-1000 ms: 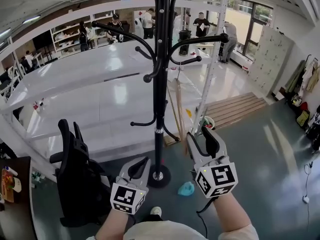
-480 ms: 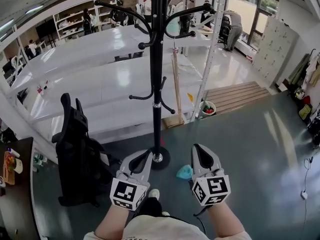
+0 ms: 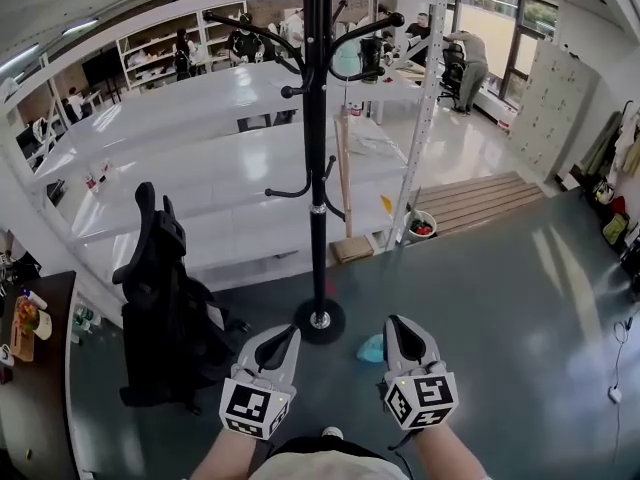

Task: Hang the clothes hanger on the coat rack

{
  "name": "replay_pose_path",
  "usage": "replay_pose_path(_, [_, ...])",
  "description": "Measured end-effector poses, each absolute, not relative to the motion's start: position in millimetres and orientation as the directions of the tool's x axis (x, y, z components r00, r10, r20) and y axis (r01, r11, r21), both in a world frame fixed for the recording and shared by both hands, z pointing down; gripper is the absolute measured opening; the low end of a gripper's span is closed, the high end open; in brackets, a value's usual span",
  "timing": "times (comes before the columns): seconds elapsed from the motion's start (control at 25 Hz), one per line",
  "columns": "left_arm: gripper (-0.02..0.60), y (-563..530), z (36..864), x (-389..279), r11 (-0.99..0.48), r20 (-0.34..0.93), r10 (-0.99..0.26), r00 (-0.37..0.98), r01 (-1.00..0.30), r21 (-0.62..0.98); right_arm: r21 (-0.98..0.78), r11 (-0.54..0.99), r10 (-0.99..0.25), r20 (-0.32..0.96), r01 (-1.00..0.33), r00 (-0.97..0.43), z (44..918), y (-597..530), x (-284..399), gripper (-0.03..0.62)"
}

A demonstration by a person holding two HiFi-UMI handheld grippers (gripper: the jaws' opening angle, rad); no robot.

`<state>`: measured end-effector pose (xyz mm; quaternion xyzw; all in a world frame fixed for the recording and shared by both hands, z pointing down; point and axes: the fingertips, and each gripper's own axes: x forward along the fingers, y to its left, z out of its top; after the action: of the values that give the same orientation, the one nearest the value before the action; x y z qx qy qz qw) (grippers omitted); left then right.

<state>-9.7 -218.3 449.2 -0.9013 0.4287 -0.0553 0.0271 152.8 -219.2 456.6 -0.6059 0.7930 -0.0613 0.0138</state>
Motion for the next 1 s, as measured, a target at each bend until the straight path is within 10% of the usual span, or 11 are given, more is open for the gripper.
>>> replay_pose_path(1.0, [0.000, 40.1, 446.8, -109.3, -0.604, 0.062, -0.796, 0.601, -0.796, -0.041, -0.138, 0.183, -0.970, 0.133, -0.973, -0.202, 470.0, 39.6, 72.4, 0.026])
